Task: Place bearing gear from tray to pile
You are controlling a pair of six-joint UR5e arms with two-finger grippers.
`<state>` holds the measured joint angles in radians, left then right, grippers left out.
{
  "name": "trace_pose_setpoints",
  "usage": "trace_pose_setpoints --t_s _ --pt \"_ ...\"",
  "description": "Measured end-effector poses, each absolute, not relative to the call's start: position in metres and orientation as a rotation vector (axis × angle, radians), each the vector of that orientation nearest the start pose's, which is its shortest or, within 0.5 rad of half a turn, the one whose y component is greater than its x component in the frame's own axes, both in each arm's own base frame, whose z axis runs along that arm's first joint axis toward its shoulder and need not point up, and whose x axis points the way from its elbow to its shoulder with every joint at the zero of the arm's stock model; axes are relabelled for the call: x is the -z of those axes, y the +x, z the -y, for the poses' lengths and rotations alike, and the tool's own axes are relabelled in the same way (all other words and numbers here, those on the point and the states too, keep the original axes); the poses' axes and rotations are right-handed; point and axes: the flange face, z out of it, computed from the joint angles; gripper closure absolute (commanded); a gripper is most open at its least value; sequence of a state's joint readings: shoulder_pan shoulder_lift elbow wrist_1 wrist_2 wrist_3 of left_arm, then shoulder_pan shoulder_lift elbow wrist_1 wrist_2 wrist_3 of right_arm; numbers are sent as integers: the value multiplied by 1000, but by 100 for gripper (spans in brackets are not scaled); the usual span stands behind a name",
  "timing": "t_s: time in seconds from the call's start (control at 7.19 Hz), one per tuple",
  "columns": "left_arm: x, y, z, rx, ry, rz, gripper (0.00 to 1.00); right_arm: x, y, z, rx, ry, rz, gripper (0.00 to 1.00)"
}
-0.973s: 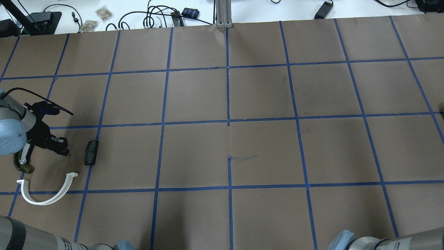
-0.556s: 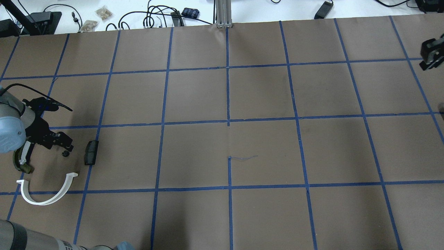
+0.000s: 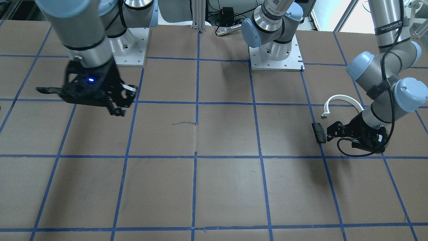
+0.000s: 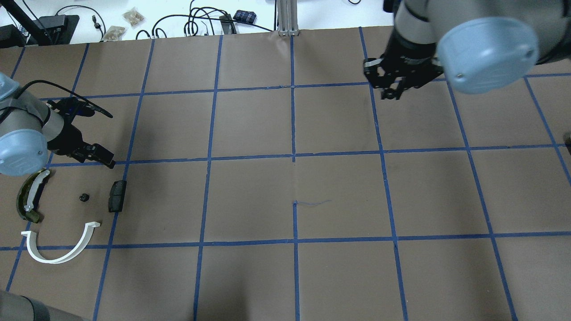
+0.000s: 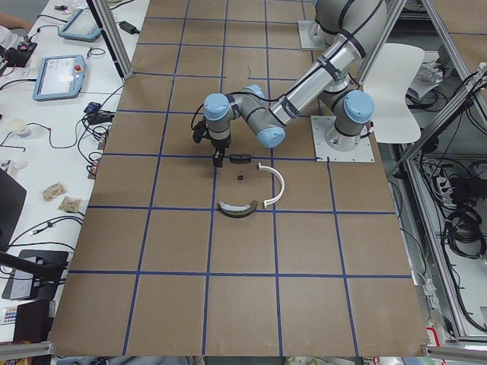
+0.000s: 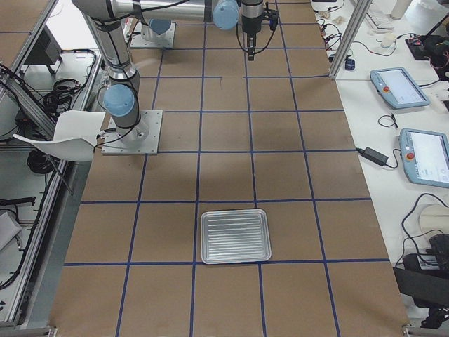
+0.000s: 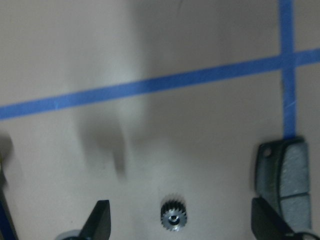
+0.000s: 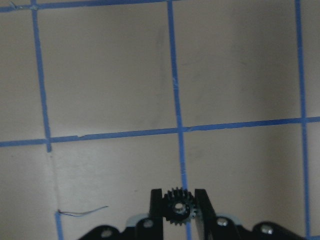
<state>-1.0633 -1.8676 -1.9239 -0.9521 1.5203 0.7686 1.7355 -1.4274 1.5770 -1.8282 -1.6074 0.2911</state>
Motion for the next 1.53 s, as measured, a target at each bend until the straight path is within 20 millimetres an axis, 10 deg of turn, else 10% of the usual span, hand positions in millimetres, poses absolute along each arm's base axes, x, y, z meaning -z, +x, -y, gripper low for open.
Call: trace_pose_setpoints --t_s 0.42,0.83,0.97,1.53 --pt "-244 94 563 122 501 -3204 0 -309 348 546 173 183 -3075 98" --pt "-245 45 570 134 579 -3210 0 -232 363 545 50 -85 -3076 79" --pt "-244 33 571 134 594 -3210 0 -218 362 542 21 -123 -3081 1" --pt "-242 12 573 132 600 -3209 0 -227 355 543 61 -285 -3068 0"
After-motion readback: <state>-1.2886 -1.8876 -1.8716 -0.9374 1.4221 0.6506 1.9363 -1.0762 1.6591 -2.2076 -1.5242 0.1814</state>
